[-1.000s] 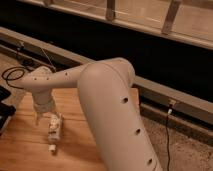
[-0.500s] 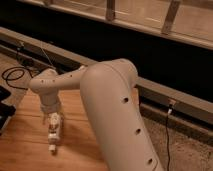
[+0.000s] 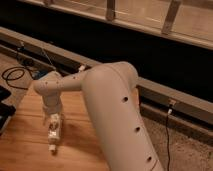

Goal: Place the bottle in the ceramic bowl

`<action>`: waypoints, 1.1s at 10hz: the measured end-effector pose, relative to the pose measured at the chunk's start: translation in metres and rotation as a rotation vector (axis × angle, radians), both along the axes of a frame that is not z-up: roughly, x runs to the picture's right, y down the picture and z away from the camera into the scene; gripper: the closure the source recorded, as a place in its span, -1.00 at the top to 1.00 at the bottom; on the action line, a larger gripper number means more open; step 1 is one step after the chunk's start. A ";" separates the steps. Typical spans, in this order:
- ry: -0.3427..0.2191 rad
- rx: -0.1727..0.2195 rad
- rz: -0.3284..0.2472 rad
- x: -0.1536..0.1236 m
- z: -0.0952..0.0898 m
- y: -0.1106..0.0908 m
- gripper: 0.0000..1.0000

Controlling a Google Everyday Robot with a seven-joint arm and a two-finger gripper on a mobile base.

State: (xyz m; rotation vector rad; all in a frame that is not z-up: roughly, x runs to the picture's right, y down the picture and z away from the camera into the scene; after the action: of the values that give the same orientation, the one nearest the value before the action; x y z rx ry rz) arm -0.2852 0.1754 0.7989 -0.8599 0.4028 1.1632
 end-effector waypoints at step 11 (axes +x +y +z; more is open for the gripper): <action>0.038 -0.109 0.029 0.009 0.038 0.033 0.30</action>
State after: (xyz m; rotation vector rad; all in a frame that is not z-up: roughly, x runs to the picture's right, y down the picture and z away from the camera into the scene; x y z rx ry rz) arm -0.2762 0.2084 0.8368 -0.9420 0.4893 1.1946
